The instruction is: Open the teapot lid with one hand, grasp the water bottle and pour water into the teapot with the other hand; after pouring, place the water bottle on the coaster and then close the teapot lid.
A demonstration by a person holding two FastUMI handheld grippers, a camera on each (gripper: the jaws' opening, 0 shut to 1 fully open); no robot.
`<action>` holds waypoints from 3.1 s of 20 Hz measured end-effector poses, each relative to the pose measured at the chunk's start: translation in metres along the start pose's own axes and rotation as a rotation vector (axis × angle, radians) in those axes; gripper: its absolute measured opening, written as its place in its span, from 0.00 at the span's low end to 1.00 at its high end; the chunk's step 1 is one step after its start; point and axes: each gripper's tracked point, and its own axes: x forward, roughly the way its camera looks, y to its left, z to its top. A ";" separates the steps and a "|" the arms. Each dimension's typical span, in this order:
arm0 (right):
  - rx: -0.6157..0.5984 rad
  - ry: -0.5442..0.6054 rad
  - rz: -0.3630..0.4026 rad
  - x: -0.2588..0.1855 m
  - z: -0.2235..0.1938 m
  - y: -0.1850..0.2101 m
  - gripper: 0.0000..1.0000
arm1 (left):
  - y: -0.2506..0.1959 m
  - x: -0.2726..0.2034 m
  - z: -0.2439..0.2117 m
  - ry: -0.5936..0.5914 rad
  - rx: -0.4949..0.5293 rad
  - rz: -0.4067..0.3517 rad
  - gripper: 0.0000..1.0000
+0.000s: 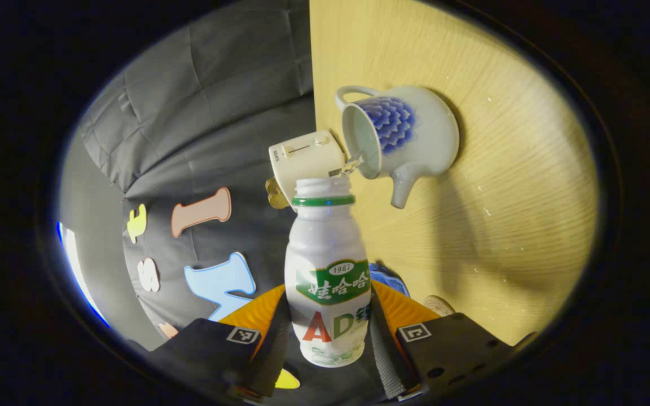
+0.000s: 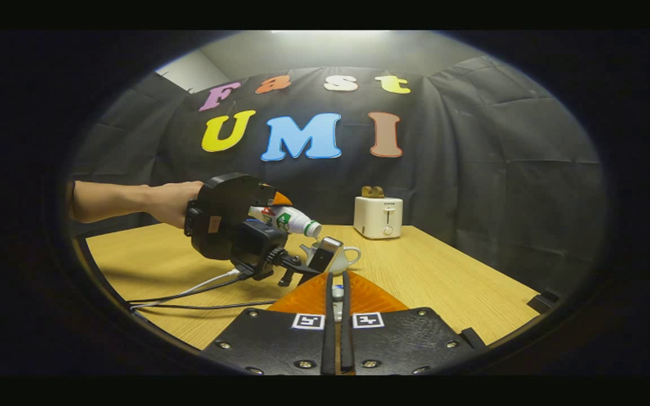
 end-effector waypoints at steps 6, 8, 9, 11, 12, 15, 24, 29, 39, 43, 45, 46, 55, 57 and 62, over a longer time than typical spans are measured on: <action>-0.001 -0.002 -0.006 -0.001 0.000 -0.002 0.04 | 0.001 -0.003 0.003 -0.004 0.043 -0.010 0.79; 0.003 -0.002 -0.007 -0.001 0.000 -0.002 0.04 | 0.003 -0.003 0.006 -0.012 0.064 -0.003 0.79; 0.002 0.000 -0.008 -0.002 -0.001 -0.003 0.04 | 0.004 -0.004 0.008 -0.016 0.078 -0.003 0.79; 0.001 0.003 -0.008 -0.003 -0.002 -0.003 0.04 | 0.004 -0.005 0.011 -0.020 0.094 -0.009 0.79; 0.002 0.003 -0.007 -0.003 -0.002 -0.003 0.04 | 0.005 -0.006 0.011 -0.022 0.101 -0.005 0.80; 0.002 0.001 -0.008 -0.003 -0.002 -0.003 0.04 | 0.005 -0.006 0.012 -0.023 0.119 -0.008 0.77; 0.002 0.004 -0.009 -0.003 -0.003 -0.004 0.04 | 0.006 -0.006 0.012 -0.029 0.161 0.015 0.74; -0.004 -0.001 -0.015 -0.008 -0.001 -0.005 0.04 | 0.008 -0.006 0.013 -0.039 0.174 0.022 0.74; -0.009 -0.007 -0.012 -0.008 0.003 -0.003 0.20 | 0.004 -0.003 0.011 -0.052 0.126 -0.015 0.74; -0.008 0.004 -0.008 -0.005 0.003 -0.002 0.20 | 0.001 -0.002 0.013 -0.072 0.078 -0.028 0.80; -0.014 -0.005 -0.013 -0.006 0.006 -0.003 0.04 | -0.005 -0.002 0.014 -0.091 -0.002 -0.067 0.74; -0.020 -0.013 -0.017 -0.007 0.009 -0.004 0.04 | -0.006 0.000 0.013 -0.103 -0.048 -0.076 0.78; -0.026 -0.039 -0.020 0.005 0.032 -0.006 0.04 | -0.002 -0.001 -0.026 -0.136 -0.635 -0.007 0.79; -0.035 -0.044 -0.011 0.016 0.040 -0.004 0.04 | -0.007 -0.010 -0.049 -0.139 -0.857 0.000 0.74; 0.039 -0.091 0.040 0.070 0.075 0.000 0.04 | 0.002 -0.046 -0.089 -0.198 -1.452 0.013 0.74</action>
